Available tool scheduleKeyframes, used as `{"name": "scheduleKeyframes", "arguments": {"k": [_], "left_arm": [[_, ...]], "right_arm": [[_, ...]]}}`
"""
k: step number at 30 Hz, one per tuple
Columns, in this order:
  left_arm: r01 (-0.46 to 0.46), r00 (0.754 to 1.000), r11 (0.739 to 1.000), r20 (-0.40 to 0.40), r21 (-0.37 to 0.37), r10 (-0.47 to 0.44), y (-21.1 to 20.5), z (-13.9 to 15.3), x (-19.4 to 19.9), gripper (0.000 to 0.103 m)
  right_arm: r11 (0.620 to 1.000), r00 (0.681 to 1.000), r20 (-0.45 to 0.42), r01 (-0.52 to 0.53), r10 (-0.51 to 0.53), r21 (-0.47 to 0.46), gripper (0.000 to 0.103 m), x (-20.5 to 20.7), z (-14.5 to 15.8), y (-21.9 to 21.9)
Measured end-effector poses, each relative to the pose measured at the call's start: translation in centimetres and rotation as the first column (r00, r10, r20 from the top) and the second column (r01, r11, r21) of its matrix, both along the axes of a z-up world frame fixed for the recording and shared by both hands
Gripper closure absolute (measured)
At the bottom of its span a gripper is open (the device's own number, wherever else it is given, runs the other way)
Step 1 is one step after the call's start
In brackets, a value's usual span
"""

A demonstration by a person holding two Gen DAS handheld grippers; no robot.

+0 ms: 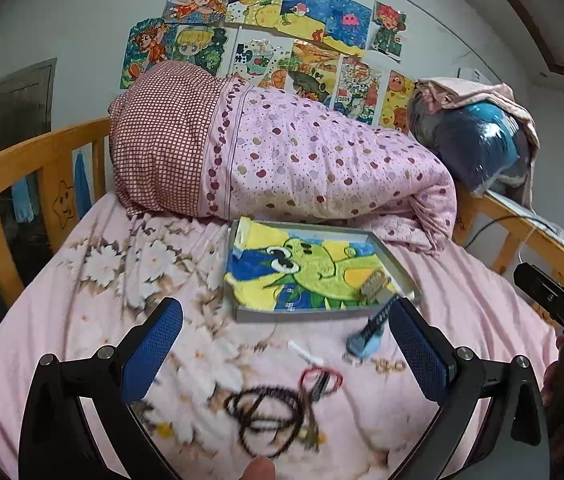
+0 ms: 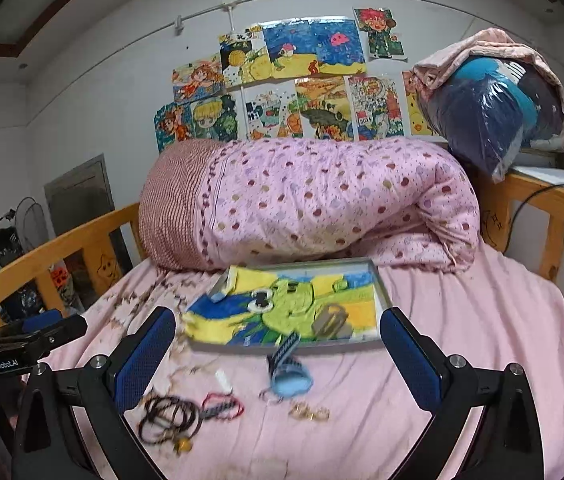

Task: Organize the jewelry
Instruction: 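Move both tools back toward the bead necklace and cord pendant, then grasp the black bead necklace with the left tool while the right tool grasps the brown cord pendant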

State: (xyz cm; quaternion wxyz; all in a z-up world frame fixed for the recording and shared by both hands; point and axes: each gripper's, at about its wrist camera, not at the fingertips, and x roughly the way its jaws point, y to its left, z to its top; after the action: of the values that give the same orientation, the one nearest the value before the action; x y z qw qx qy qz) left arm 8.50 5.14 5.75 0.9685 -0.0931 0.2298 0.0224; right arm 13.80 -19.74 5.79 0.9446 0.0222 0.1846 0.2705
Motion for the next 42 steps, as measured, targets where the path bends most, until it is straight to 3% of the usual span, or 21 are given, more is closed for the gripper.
{"name": "scheduleKeyframes", "arguments": {"k": [12, 18, 22, 27, 30, 32, 37, 42], "left_arm": [[0.033, 0.99, 0.999, -0.136, 0.036, -0.028, 0.1, -5.5, -4.5, 0.002], [0.068, 0.973, 0.995, -0.228, 0.079, -0.048, 0.5, -8.9, -4.0, 0.002], [0.127, 0.96, 0.985, -0.265, 0.113, -0.093, 0.6, -11.1, -2.9, 0.002], [0.184, 0.947, 0.973, -0.289, 0.137, -0.139, 1.2, -13.0, -1.4, 0.003], [0.222, 0.936, 0.965, -0.31, 0.142, -0.169, 1.5, -13.7, -0.6, 0.012], [0.248, 0.924, 0.96, -0.329, 0.13, -0.194, 1.6, -14.2, -0.1, 0.022], [0.282, 0.895, 0.958, -0.374, 0.055, -0.242, 2.1, -15.3, 0.9, 0.057], [0.295, 0.873, 0.955, -0.404, -0.014, -0.275, 2.5, -15.6, 1.8, 0.071]], "right_arm": [[0.994, 0.987, -0.156, -0.051, 0.036, -0.094, 0.0, -2.6, -5.3, 1.5], [0.985, 0.955, -0.272, -0.15, 0.12, -0.09, 0.0, -1.5, -8.1, 3.5], [0.967, 0.917, -0.342, -0.245, 0.206, -0.074, 0.0, -0.8, -10.0, 5.4], [0.939, 0.889, -0.375, -0.326, 0.263, -0.114, 0.0, -0.4, -12.0, 7.8], [0.922, 0.876, -0.391, -0.36, 0.282, -0.141, 0.001, -0.1, -13.1, 8.7], [0.906, 0.871, -0.392, -0.386, 0.295, -0.175, 0.011, 0.0, -13.8, 9.6], [0.859, 0.843, -0.407, -0.464, 0.352, -0.217, 0.022, 0.4, -15.3, 11.5], [0.816, 0.817, -0.417, -0.524, 0.399, -0.245, 0.038, 0.8, -16.4, 12.9]]}}
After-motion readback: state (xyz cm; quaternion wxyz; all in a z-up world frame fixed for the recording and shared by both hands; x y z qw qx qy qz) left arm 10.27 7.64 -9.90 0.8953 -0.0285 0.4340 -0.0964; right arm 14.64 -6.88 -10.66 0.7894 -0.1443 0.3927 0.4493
